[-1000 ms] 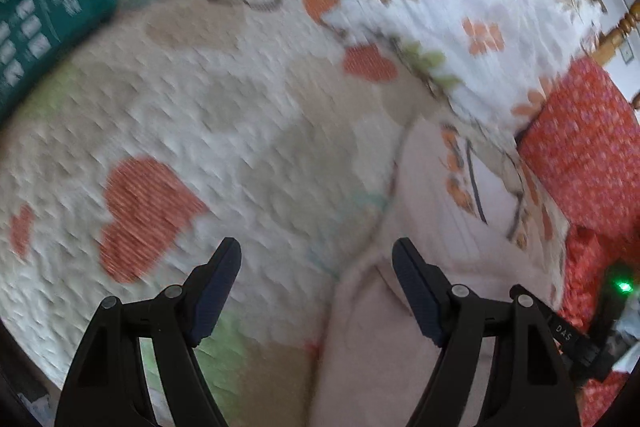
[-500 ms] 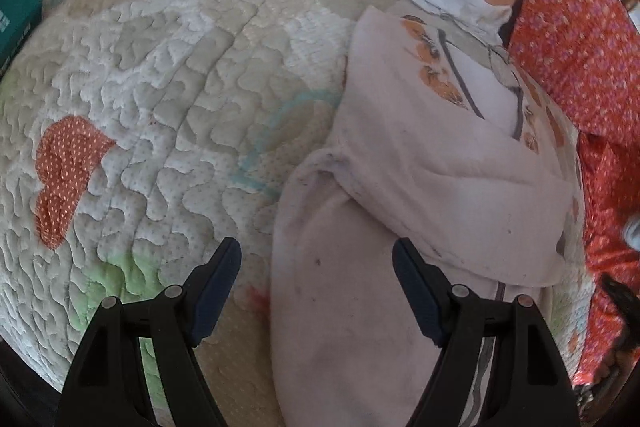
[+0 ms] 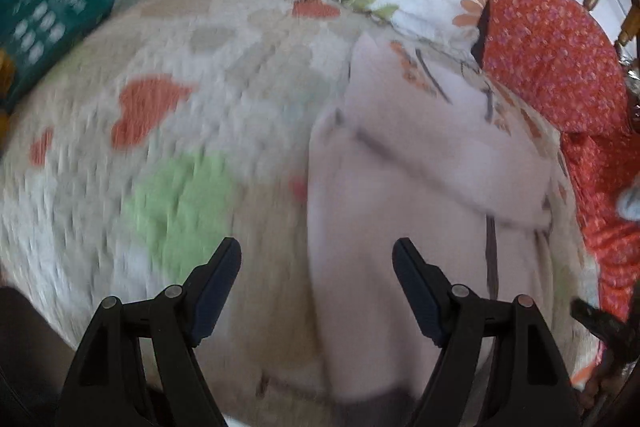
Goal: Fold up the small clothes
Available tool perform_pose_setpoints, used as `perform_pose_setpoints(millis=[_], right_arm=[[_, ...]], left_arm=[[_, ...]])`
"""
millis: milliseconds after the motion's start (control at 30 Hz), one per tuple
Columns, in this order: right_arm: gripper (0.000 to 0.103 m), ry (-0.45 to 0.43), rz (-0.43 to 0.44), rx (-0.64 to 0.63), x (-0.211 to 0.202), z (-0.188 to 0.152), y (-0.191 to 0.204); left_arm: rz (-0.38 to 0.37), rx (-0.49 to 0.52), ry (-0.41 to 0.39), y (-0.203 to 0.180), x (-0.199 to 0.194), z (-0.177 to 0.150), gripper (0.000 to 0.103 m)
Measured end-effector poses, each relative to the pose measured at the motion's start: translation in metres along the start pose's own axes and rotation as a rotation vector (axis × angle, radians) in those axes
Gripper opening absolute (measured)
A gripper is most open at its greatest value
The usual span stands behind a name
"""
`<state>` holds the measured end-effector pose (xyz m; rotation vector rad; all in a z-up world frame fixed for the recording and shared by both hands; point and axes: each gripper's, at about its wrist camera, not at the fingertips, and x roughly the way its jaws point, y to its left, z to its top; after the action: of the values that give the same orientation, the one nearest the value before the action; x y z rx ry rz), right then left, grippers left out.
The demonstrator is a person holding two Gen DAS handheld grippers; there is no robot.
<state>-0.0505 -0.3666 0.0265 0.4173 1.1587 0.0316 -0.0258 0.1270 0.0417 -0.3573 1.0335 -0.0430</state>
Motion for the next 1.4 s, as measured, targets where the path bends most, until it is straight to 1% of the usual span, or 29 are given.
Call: perform_pose_setpoints(millis=[67, 167, 200, 267, 300, 333, 367, 400, 433, 467, 500, 533, 567, 600, 633, 667, 733, 800, 867, 900, 933, 967, 1000, 1033, 1067, 1133, 1233, 1300, 1400], right_arm=[[0.065, 0.001, 0.033, 0.034, 0.007, -0.012, -0.003], [0.064, 0.000, 0.083, 0.090, 0.016, -0.035, -0.011], [0.064, 0.003, 0.114, 0.109, 0.019, -0.041, -0.014], [0.064, 0.010, 0.187, 0.142, 0.024, -0.055, -0.018], [0.064, -0.002, 0.206, 0.142, 0.023, -0.063, -0.017], [0.064, -0.009, 0.217, 0.134, 0.023, -0.069, -0.012], [0.064, -0.005, 0.239, 0.128, 0.025, -0.071, -0.006], [0.064, 0.003, 0.285, 0.131, 0.025, -0.076, -0.003], [0.065, 0.008, 0.318, 0.136, 0.025, -0.079, 0.000], [0.065, 0.016, 0.356, 0.138, 0.025, -0.085, 0.003], [0.065, 0.019, 0.374, 0.134, 0.026, -0.089, 0.006], [0.065, 0.023, 0.399, 0.132, 0.026, -0.095, 0.008], [0.065, 0.035, 0.438, 0.137, 0.028, -0.100, 0.010], [0.065, 0.057, 0.496, 0.154, 0.032, -0.105, 0.011], [0.064, 0.074, 0.536, 0.170, 0.036, -0.110, 0.012], [0.064, 0.083, 0.554, 0.176, 0.039, -0.115, 0.014], [0.063, 0.069, 0.556, 0.171, 0.040, -0.122, 0.018], [0.060, 0.058, 0.558, 0.185, 0.039, -0.125, 0.017], [0.047, 0.057, 0.544, 0.198, 0.039, -0.126, 0.016], [0.044, 0.053, 0.522, 0.197, 0.039, -0.128, 0.017], [0.037, 0.049, 0.505, 0.194, 0.039, -0.129, 0.017], [0.029, 0.045, 0.476, 0.187, 0.039, -0.131, 0.019], [0.023, 0.042, 0.448, 0.177, 0.038, -0.131, 0.022], [0.014, 0.042, 0.404, 0.157, 0.038, -0.129, 0.025], [0.013, 0.046, 0.376, 0.141, 0.037, -0.126, 0.026], [0.012, 0.049, 0.363, 0.124, 0.033, -0.121, 0.030], [0.011, 0.028, 0.399, 0.108, 0.017, -0.120, 0.032], [0.011, 0.022, 0.444, 0.099, 0.003, -0.125, 0.033], [0.011, 0.031, 0.501, 0.084, -0.012, -0.138, 0.035]], left_arm=[[-0.037, -0.021, 0.050, 0.007, 0.004, -0.022, 0.077], [-0.127, -0.086, 0.131, 0.016, 0.016, -0.051, 0.077], [-0.138, -0.096, 0.132, 0.015, 0.017, -0.056, 0.077], [-0.126, -0.079, 0.098, 0.010, 0.014, -0.062, 0.077], [-0.141, -0.075, 0.096, 0.008, 0.013, -0.063, 0.077], [-0.167, -0.080, 0.095, 0.006, 0.012, -0.066, 0.077], [-0.217, -0.092, 0.106, 0.005, 0.014, -0.069, 0.077], [-0.251, -0.101, 0.120, 0.003, 0.015, -0.074, 0.077], [-0.264, -0.106, 0.127, 0.000, 0.018, -0.078, 0.077], [-0.252, -0.098, 0.117, -0.003, 0.017, -0.081, 0.077], [-0.241, -0.078, 0.107, -0.009, 0.016, -0.083, 0.077], [-0.249, -0.059, 0.109, -0.013, 0.016, -0.086, 0.077], [-0.268, -0.055, 0.112, -0.015, 0.015, -0.088, 0.069], [-0.286, -0.054, 0.126, -0.018, 0.017, -0.092, 0.062], [-0.276, -0.048, 0.134, -0.020, 0.018, -0.095, 0.056], [-0.255, -0.040, 0.132, -0.021, 0.018, -0.098, 0.048], [-0.222, -0.040, 0.126, -0.020, 0.018, -0.102, 0.041], [-0.227, -0.061, 0.124, -0.016, 0.015, -0.104, 0.038], [-0.212, -0.067, 0.128, -0.013, 0.015, -0.105, 0.031], [-0.197, -0.063, 0.134, -0.014, 0.016, -0.105, 0.029], [-0.188, -0.055, 0.144, -0.016, 0.015, -0.104, 0.024], [-0.183, -0.047, 0.161, -0.017, 0.015, -0.099, 0.013], [-0.183, -0.045, 0.172, -0.017, 0.013, -0.092, 0.011], [-0.183, -0.053, 0.168, -0.016, 0.008, -0.082, 0.010], [-0.173, -0.058, 0.149, -0.014, 0.000, -0.076, 0.010], [-0.161, -0.054, 0.102, -0.011, -0.018, -0.064, 0.010], [-0.162, -0.054, 0.076, -0.001, -0.044, -0.060, 0.010], [-0.149, -0.063, 0.086, 0.008, -0.058, -0.071, 0.010], [-0.145, -0.091, 0.110, 0.021, -0.065, -0.093, 0.010]])
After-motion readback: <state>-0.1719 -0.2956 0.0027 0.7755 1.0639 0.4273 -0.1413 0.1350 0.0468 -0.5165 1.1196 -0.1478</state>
